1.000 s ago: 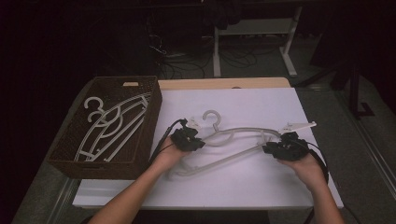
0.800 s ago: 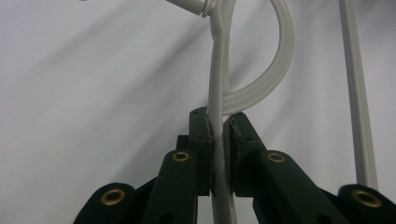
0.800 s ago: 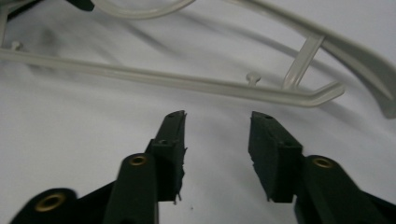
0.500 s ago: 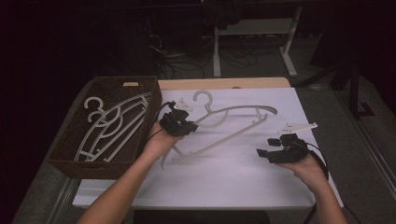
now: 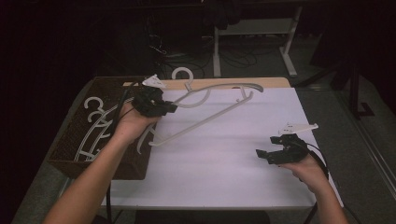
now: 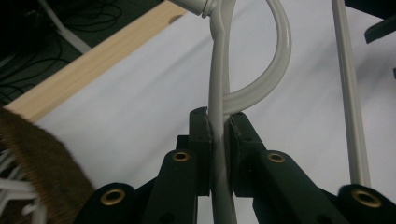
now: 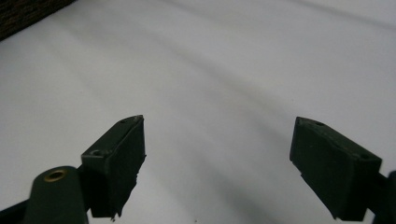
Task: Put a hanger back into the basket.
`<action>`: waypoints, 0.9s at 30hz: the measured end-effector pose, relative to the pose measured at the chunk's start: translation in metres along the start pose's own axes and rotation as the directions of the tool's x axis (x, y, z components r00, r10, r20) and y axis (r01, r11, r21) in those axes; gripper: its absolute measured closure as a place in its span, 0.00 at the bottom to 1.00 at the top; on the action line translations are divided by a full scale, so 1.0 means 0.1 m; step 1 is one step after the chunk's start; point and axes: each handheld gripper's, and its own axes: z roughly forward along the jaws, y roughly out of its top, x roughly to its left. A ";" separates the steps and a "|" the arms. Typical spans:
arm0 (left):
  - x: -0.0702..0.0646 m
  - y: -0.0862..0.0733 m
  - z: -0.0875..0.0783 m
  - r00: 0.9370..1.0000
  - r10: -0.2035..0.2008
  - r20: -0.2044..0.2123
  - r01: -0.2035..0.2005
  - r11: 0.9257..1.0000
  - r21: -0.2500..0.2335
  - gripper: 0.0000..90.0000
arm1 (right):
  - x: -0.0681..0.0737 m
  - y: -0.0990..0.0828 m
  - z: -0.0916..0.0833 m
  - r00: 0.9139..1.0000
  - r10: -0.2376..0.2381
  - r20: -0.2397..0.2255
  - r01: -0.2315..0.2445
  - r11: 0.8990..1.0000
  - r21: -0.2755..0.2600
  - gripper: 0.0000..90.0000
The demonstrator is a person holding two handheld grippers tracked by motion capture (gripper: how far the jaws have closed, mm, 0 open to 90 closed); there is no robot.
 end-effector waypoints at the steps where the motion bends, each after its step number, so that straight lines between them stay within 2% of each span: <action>1: 0.06 -0.01 -0.07 1.000 -0.002 -0.011 0.002 1.000 -0.006 0.91 | 0.00 0.00 0.00 1.000 0.001 -0.004 -0.001 1.000 -0.003 0.16; 6: 0.28 -0.09 -0.32 0.998 -0.017 -0.058 0.016 1.000 -0.016 0.91 | 0.02 0.00 0.01 1.000 -0.002 0.000 0.002 1.000 -0.009 0.15; 11: 0.52 -0.23 -0.58 0.992 -0.056 -0.110 0.052 0.998 -0.038 0.91 | 0.02 0.00 0.02 1.000 -0.006 0.006 0.006 1.000 -0.010 0.15; 12: 0.52 -0.23 -0.58 0.992 -0.056 -0.110 0.052 0.998 -0.038 0.91 | 0.02 0.00 0.02 1.000 -0.006 0.006 0.006 1.000 -0.010 0.15; 13: 0.63 -0.31 -0.68 0.989 -0.074 -0.131 0.069 0.997 -0.041 0.91 | 0.02 0.00 0.02 1.000 -0.009 0.007 0.009 1.000 -0.010 0.15; 17: 0.80 -0.47 -0.83 0.979 -0.099 -0.178 0.093 0.995 -0.041 0.91 | 0.04 0.01 0.03 1.000 -0.008 0.013 0.008 1.000 -0.007 0.15; 18: 0.85 -0.53 -0.87 0.975 -0.105 -0.196 0.099 0.994 -0.042 0.91 | 0.04 0.01 0.03 1.000 -0.009 0.015 0.009 1.000 -0.007 0.15; 27: 1.26 -0.98 -1.04 0.949 -0.164 -0.269 0.164 0.986 -0.023 0.91 | 0.05 0.02 0.06 1.000 -0.014 0.024 0.014 1.000 0.007 0.15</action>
